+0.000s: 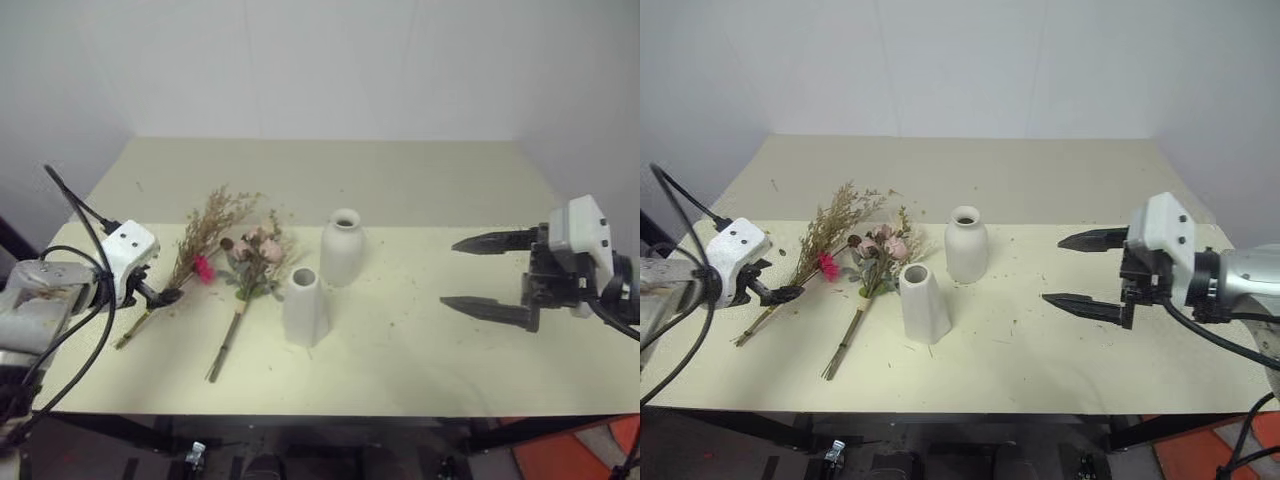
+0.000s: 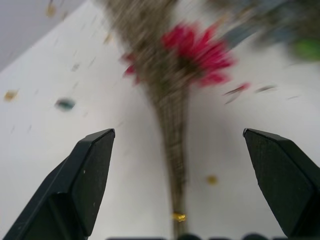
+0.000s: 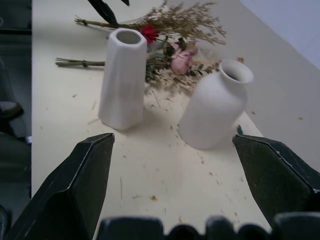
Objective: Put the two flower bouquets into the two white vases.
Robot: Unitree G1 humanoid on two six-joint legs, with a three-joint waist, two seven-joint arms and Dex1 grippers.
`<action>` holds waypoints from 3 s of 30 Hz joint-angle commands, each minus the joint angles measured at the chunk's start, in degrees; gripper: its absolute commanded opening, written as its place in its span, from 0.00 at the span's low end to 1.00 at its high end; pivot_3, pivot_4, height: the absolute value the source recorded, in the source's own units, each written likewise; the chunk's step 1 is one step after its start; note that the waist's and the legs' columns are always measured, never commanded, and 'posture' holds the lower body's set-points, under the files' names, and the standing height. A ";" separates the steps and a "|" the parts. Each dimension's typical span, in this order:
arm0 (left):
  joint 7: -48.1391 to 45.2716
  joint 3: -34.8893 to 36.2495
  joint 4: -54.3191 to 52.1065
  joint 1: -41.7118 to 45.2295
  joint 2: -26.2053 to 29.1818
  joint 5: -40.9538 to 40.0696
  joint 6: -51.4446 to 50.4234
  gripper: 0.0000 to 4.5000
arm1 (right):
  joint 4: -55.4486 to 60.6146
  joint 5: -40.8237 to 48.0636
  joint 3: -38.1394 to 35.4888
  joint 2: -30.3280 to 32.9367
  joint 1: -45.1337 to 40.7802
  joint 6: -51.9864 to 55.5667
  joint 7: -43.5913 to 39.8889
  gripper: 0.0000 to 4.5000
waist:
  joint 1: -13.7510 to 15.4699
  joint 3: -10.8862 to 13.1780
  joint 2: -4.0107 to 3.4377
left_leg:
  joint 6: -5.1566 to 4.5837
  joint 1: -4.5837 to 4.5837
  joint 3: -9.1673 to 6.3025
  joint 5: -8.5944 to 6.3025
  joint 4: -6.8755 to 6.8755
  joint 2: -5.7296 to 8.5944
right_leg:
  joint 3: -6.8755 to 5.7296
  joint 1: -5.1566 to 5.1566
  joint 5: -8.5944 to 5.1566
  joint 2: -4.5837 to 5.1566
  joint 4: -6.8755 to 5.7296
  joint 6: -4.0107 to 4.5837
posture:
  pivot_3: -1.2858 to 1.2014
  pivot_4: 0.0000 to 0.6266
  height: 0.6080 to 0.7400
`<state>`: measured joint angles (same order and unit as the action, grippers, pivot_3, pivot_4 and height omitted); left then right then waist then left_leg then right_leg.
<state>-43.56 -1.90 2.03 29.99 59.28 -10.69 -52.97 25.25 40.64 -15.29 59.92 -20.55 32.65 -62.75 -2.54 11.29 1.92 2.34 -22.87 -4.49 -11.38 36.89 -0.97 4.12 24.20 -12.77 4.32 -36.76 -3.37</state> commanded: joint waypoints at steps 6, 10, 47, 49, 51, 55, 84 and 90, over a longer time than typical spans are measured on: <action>-1.59 -7.28 12.54 10.48 -5.35 4.23 -1.14 1.00 | 1.20 1.80 5.28 -1.37 -6.62 2.02 0.25 0.99 | 0.10 0.00 0.00 | 0.00 -0.09 -0.02 0.00 0.01 0.03 | -0.02 0.05 0.00 0.02 0.01 0.01 | 0.52 0.24 1.00; -4.36 -10.26 18.21 13.40 -6.34 5.54 -1.77 1.00 | 1.35 1.70 5.71 -1.46 -7.05 2.42 0.54 0.99 | 0.10 0.00 0.00 | 0.00 -0.08 -0.02 0.00 0.01 0.03 | -0.02 0.05 0.00 0.03 -0.02 0.01 | 0.52 0.24 1.00; 14.55 20.28 45.00 33.66 -24.99 -3.91 47.60 0.01 | 3.55 -0.05 3.03 -4.10 -4.41 3.15 6.89 1.00 | 1.35 -0.03 0.08 | 0.01 -0.18 -0.07 0.00 0.17 0.15 | -0.06 0.02 0.35 0.13 0.02 0.29 | 0.52 0.24 1.00; 13.09 20.97 49.54 36.11 -27.16 -4.59 53.95 0.01 | 4.58 0.15 2.13 -4.55 -3.34 3.64 8.77 1.00 | 1.44 -0.03 0.09 | 0.00 -0.19 -0.06 0.00 0.17 0.15 | -0.06 0.03 0.35 0.12 0.02 0.29 | 0.52 0.24 1.00; 10.74 22.81 55.01 39.46 -28.92 -6.53 57.99 0.01 | 5.75 0.53 0.98 -4.96 -1.99 4.06 10.61 1.00 | 1.50 -0.03 0.09 | 0.01 -0.22 -0.07 0.01 0.18 0.15 | -0.06 0.04 0.35 0.12 0.03 0.29 | 0.52 0.24 1.00; 5.93 26.79 62.94 44.39 -31.80 -10.46 64.68 0.01 | 8.44 1.17 -1.32 -5.56 1.01 5.01 13.78 1.00 | 1.40 -0.03 0.10 | 0.00 -0.30 -0.07 0.00 0.21 0.16 | -0.06 0.07 0.37 0.12 0.07 0.27 | 0.52 0.24 1.00; -8.30 37.00 73.72 54.42 -49.63 -18.71 61.14 0.01 | 24.19 6.40 -26.75 -6.77 28.54 11.30 24.19 1.00 | 1.40 -0.03 0.14 | 0.00 -0.24 -0.08 0.00 0.23 0.17 | -0.05 -0.03 0.12 0.10 0.07 -0.19 | 0.52 0.24 1.00; -10.73 36.94 73.59 54.41 -51.74 -18.94 58.90 0.01 | 24.78 6.54 -29.13 -6.97 31.52 11.27 24.22 1.00 | 1.46 -0.03 0.15 | 0.00 -0.25 -0.08 0.00 0.23 0.18 | -0.05 -0.04 0.12 0.10 0.09 -0.20 | 0.52 0.24 1.00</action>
<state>-52.85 35.04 76.80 82.26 7.69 -29.35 6.64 48.93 46.62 -41.80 53.00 10.64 44.06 -38.78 -1.08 11.26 2.06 2.35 -23.11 -4.57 -11.38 37.12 -0.79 4.07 24.15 -12.65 4.41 -36.67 -3.57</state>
